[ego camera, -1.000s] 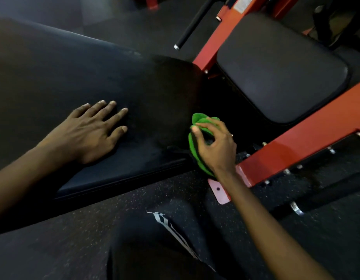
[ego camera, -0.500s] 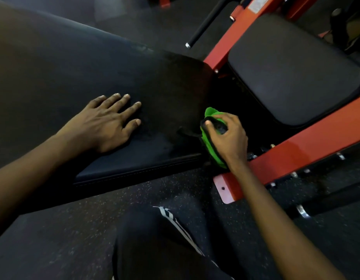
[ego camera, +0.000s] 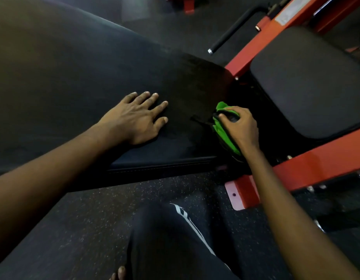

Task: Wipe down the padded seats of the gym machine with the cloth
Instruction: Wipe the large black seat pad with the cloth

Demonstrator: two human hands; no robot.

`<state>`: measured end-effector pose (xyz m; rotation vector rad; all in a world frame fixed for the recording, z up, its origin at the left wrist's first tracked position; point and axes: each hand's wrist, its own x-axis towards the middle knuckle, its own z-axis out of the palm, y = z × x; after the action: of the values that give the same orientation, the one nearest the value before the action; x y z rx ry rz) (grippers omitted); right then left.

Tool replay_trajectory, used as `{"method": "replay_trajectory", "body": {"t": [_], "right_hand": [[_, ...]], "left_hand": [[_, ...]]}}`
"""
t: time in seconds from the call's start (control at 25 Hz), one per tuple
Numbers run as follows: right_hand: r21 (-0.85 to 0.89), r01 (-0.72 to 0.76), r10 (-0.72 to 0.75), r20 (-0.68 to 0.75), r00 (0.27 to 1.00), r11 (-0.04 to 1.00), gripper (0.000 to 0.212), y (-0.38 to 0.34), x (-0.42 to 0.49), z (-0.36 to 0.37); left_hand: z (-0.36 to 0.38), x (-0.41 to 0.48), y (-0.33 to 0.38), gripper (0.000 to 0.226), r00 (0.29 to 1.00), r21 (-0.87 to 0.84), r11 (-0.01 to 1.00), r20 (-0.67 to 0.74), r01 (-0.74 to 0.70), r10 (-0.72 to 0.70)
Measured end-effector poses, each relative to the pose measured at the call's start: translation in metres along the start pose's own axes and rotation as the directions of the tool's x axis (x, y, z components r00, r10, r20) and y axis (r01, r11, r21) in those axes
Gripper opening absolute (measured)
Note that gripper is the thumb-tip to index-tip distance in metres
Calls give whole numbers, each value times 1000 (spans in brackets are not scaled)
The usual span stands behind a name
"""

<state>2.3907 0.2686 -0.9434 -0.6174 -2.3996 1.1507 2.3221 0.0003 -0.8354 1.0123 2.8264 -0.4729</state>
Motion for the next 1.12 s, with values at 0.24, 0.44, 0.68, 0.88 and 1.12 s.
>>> {"method": "replay_trajectory", "body": {"t": [0.24, 0.44, 0.68, 0.88, 1.12], "right_hand": [[14, 322, -321, 151, 935, 947, 41, -58, -77, 14], [-46, 129, -126, 56, 990, 991, 34, -3, 1, 11], [-59, 159, -155, 69, 985, 985, 30, -47, -31, 23], [5, 264, -263, 71, 962, 965, 38, -31, -16, 23], [-69, 3, 1, 60, 998, 998, 31, -40, 7, 24]], "left_hand": [[1, 2, 0, 68, 1000, -1, 1000, -7, -8, 8], [2, 2, -2, 68, 1000, -11, 1000, 4, -6, 6], [0, 1, 0, 67, 1000, -7, 1000, 4, -4, 4], [-5, 0, -1, 62, 1000, -59, 998, -11, -15, 15], [-16, -48, -30, 74, 997, -9, 998, -35, 62, -62]]}}
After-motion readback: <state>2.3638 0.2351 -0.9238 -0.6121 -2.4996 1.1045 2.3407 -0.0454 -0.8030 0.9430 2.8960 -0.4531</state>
